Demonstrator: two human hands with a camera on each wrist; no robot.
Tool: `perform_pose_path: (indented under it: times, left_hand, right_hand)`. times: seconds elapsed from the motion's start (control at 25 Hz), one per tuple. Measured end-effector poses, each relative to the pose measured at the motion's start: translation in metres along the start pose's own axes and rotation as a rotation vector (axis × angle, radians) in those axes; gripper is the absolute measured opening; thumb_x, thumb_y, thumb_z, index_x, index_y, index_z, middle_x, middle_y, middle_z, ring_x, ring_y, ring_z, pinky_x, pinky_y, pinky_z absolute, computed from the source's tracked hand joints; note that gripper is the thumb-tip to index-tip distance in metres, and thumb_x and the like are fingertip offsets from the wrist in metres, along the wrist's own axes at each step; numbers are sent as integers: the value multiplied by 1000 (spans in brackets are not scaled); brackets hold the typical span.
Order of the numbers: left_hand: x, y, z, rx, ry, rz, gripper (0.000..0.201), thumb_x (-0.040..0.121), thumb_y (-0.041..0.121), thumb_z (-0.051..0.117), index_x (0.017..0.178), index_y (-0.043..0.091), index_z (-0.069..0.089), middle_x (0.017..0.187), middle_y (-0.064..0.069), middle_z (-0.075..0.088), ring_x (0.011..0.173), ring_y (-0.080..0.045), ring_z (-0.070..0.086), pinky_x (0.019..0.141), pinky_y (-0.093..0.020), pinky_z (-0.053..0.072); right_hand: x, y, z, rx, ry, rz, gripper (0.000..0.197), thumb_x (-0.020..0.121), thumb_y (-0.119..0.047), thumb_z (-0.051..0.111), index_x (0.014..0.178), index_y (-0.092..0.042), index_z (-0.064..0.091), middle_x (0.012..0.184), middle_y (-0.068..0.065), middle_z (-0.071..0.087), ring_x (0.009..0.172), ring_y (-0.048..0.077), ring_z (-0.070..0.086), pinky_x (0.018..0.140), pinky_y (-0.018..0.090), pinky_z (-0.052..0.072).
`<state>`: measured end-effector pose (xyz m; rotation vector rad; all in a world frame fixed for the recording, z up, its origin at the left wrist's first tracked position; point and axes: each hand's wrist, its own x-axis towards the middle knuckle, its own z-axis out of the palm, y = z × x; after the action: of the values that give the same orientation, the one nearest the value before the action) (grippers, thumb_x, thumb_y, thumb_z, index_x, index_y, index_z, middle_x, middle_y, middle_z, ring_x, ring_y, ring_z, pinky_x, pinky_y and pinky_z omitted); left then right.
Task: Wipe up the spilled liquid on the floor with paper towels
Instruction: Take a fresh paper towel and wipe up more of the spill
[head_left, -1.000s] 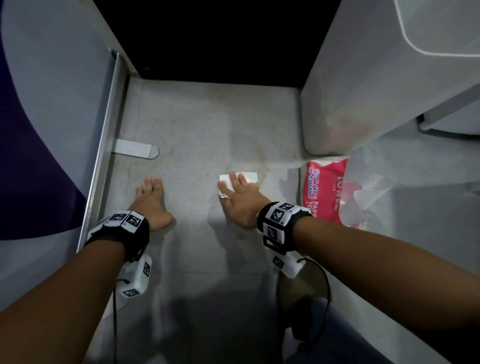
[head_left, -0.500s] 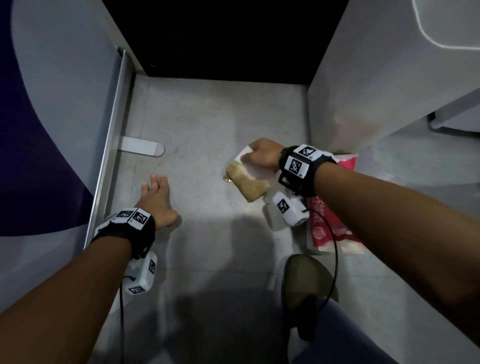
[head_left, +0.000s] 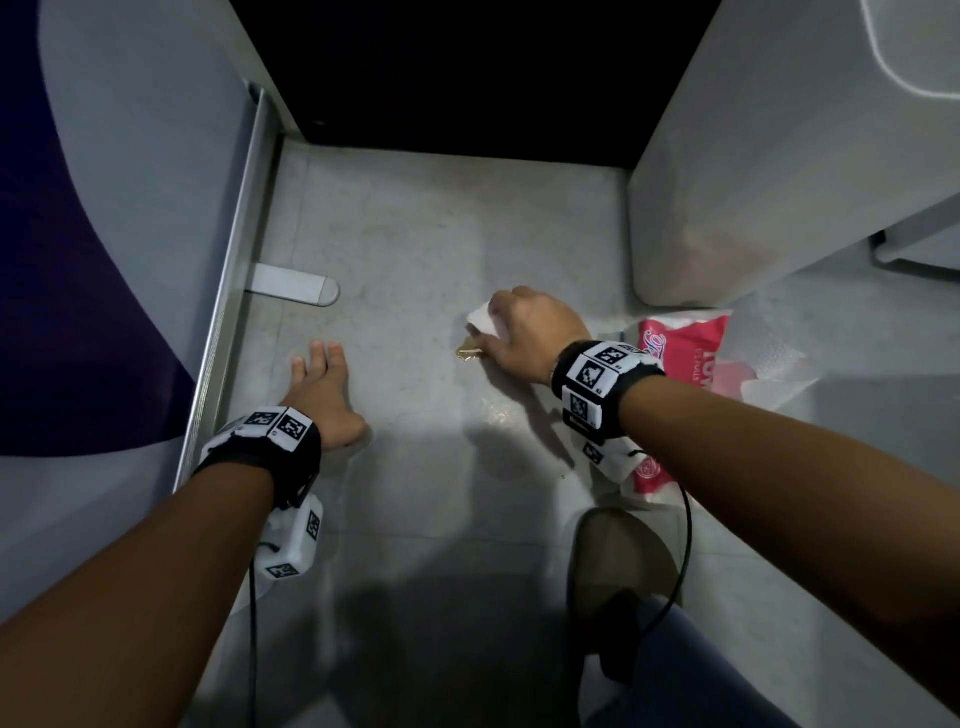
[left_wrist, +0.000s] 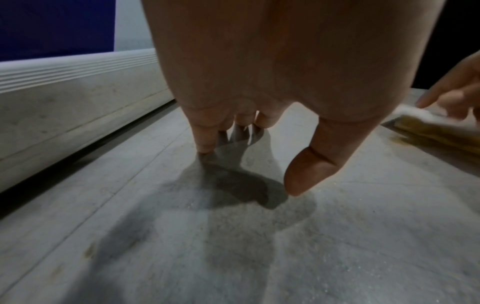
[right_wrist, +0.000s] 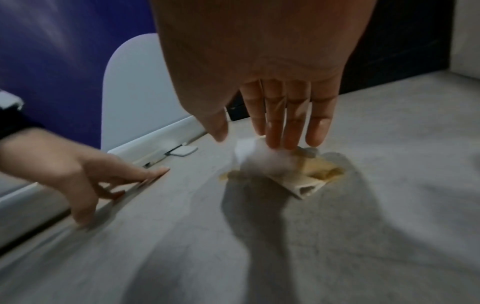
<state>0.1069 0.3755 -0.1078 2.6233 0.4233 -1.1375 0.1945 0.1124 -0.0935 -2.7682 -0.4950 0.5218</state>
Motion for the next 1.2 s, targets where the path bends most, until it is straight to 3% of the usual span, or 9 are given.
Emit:
perform_pose_path:
  times: [0.12, 0.24, 0.36, 0.56, 0.68, 0.8, 0.96, 1.08, 1.2]
  left_hand:
    - [0, -1, 0, -7, -8, 5, 116, 76, 20, 69, 155, 18, -16, 162, -6, -23, 149, -34, -15, 122, -44, 10]
    - [0, -3, 0, -9, -4, 8, 115, 76, 19, 68, 155, 19, -15, 162, -6, -22, 149, -34, -15, 122, -45, 11]
    - [0, -2, 0, -15, -9, 7, 116, 76, 18, 69, 155, 19, -16, 162, -6, -23, 149, -34, -16, 122, -46, 11]
    - [0, -3, 0, -23, -15, 11, 115, 76, 17, 68, 155, 19, -16, 161, -5, -24, 149, -34, -17, 121, -46, 11]
    - [0, -3, 0, -26, -19, 16, 115, 76, 16, 68, 155, 19, -16, 161, -5, -24, 149, -34, -17, 122, -46, 12]
    - [0, -3, 0, -26, -16, 14, 116, 75, 15, 68, 155, 18, -16, 162, -6, -23, 149, -35, -16, 122, -46, 11]
    - [-1, -1, 0, -22, -16, 12, 115, 76, 16, 67, 155, 18, -16, 161, -6, -24, 149, -35, -17, 122, -45, 11]
    - [-2, 0, -1, -16, -13, 16, 114, 76, 15, 67, 155, 17, -16, 162, -7, -23, 149, -35, -16, 122, -46, 11]
    - [-2, 0, -1, -14, -16, 12, 115, 76, 15, 67, 155, 18, -16, 161, -7, -23, 149, -35, -16, 122, -46, 11]
  right_hand:
    - [4, 4, 2, 37, -24, 21, 28, 95, -37, 53, 101, -12, 64, 91, 5, 54, 88, 30, 58, 71, 32, 41]
    - [8, 11, -1, -29, -3, 95, 40, 87, -34, 65, 120, -13, 57, 115, 10, 56, 109, 32, 54, 86, 40, 47]
    - [10, 9, 0, -136, -38, 177, 42, 85, -37, 67, 120, -16, 60, 123, 9, 53, 115, 31, 48, 95, 43, 43]
    - [14, 0, -7, 183, -40, 185, 17, 82, -10, 59, 91, -25, 59, 89, -3, 64, 90, 24, 60, 82, 32, 41]
    - [22, 9, -31, 370, 80, 176, 29, 86, -9, 64, 111, -22, 68, 97, -1, 63, 88, 20, 60, 70, 19, 41]
    - [27, 25, -48, 187, 204, 16, 24, 93, -23, 64, 112, -11, 70, 105, 12, 58, 96, 30, 55, 76, 30, 39]
    - [15, 30, -20, -316, 68, -59, 36, 100, -33, 51, 119, -3, 61, 120, 19, 57, 109, 38, 52, 81, 45, 45]
    - [7, 21, 1, -332, 51, -35, 31, 97, -22, 49, 121, -4, 57, 120, 16, 59, 107, 35, 53, 80, 45, 47]
    - [2, 16, 8, -250, -56, 37, 44, 94, -15, 55, 135, -3, 45, 134, 19, 50, 120, 36, 50, 88, 45, 52]
